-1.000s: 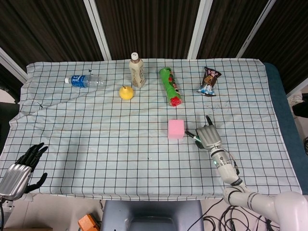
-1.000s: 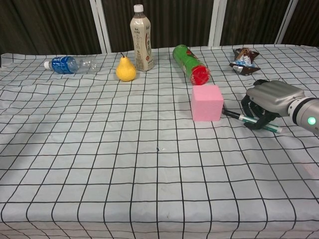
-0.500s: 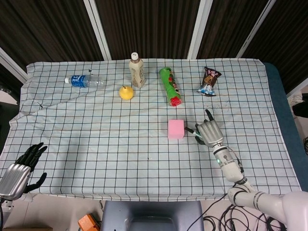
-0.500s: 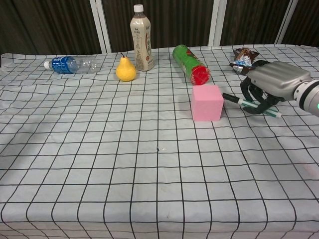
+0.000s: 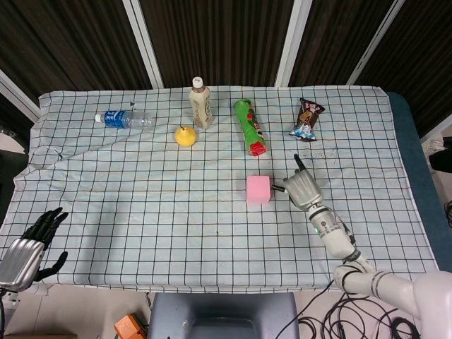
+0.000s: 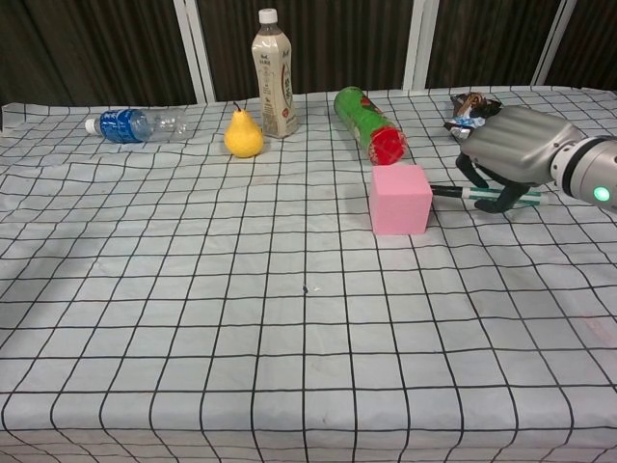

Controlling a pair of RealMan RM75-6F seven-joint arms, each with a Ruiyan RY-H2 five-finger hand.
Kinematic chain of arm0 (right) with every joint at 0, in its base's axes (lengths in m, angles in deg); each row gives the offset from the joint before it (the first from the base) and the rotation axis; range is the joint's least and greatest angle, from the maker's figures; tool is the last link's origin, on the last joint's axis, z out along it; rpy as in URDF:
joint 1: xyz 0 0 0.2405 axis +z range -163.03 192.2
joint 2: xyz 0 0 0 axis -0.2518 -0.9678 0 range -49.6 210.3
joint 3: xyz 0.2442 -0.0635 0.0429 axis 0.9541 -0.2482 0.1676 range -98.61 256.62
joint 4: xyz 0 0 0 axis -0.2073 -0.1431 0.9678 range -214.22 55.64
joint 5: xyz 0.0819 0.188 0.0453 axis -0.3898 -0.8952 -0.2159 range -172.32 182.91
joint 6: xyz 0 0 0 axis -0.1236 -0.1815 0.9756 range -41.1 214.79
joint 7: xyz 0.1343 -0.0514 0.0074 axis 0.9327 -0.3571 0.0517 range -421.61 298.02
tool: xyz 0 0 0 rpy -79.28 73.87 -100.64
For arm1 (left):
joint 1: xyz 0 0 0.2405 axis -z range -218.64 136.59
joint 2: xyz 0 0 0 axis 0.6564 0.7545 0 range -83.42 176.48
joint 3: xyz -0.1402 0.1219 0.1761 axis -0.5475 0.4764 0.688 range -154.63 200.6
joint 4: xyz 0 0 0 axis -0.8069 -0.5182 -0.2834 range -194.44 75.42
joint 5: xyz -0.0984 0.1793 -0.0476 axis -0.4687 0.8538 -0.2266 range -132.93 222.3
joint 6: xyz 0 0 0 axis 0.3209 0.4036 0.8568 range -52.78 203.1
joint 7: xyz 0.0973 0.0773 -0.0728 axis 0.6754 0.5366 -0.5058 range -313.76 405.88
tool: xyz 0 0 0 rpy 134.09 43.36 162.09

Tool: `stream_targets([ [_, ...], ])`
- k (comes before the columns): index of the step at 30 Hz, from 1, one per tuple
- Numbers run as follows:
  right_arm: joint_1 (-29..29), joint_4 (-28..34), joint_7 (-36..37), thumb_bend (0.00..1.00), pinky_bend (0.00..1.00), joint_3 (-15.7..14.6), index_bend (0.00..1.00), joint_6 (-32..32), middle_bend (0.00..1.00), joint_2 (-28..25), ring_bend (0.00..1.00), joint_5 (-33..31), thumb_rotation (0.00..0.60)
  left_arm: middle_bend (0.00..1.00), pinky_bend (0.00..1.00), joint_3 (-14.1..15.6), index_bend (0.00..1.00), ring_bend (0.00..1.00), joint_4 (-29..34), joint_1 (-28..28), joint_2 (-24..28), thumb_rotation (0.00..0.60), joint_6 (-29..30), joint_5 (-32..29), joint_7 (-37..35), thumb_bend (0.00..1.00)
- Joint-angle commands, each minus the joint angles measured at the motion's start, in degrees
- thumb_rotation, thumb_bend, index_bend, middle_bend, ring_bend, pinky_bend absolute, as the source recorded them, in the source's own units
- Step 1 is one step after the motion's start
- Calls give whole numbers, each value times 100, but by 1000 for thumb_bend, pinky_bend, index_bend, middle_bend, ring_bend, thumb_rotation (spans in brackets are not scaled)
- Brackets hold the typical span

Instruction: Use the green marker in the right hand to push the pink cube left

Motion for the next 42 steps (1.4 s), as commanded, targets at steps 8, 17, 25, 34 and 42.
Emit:
stream_targets([
  [8, 357, 22, -613, 505, 126, 69, 1000, 152, 825, 320, 567, -140, 600, 0, 236, -6, 0, 0, 3, 0, 9, 600, 6, -8, -26, 404],
  [17, 663, -45, -936, 506, 126, 277, 1000, 197, 825, 702, 567, -353, 600, 0, 236, 4, 0, 0, -44, -14, 44, 600, 60, 29, -184, 404],
  [25, 1096, -310, -1232, 506, 126, 509, 1000, 320, 825, 1280, 567, -597, 600, 0, 236, 15, 0, 0, -81, -18, 66, 600, 88, 61, -297, 404],
  [34, 1640, -848, -1495, 505, 126, 837, 1000, 374, 825, 2057, 567, -911, 600, 0, 236, 19, 0, 0, -151, -8, 101, 600, 91, 67, -478, 404],
  [42, 2109, -1358, -1662, 505, 128, 1134, 1000, 392, 825, 2648, 567, -1170, 600, 0, 236, 26, 0, 0, -244, -45, 146, 600, 189, 87, -701, 404],
])
